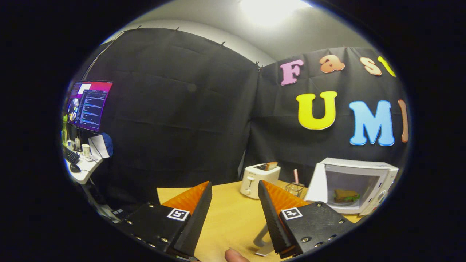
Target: Open the microwave, put the food inside, and close the microwave door.
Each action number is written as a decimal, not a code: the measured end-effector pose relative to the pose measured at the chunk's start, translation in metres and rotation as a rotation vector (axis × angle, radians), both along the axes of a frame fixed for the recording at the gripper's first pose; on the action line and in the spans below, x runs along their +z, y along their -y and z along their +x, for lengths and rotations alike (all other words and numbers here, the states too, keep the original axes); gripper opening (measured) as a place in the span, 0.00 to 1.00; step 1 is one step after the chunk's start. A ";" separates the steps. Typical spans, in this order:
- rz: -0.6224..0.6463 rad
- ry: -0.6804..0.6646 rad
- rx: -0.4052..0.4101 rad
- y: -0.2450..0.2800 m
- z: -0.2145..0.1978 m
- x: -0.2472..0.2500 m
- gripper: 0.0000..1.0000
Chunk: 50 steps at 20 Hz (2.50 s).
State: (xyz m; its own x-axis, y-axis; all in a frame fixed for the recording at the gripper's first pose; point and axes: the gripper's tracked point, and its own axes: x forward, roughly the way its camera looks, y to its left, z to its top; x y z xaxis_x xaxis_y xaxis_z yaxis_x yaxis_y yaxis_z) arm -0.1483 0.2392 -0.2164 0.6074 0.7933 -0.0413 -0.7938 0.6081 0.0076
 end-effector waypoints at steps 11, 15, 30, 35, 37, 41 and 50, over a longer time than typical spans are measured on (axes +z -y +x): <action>0.047 -0.221 0.030 0.021 0.030 -0.057 0.68; 0.017 -0.117 -0.087 0.054 0.043 -0.056 0.32; -0.014 -0.187 -0.650 0.237 0.186 -0.082 0.01; -0.044 -0.161 -0.781 0.288 0.227 -0.087 0.01; -0.046 -0.177 -0.818 0.303 0.241 -0.094 0.01; -0.074 -0.169 -0.887 0.328 0.269 -0.103 0.01; -0.109 -0.151 -0.952 0.335 0.315 -0.112 0.02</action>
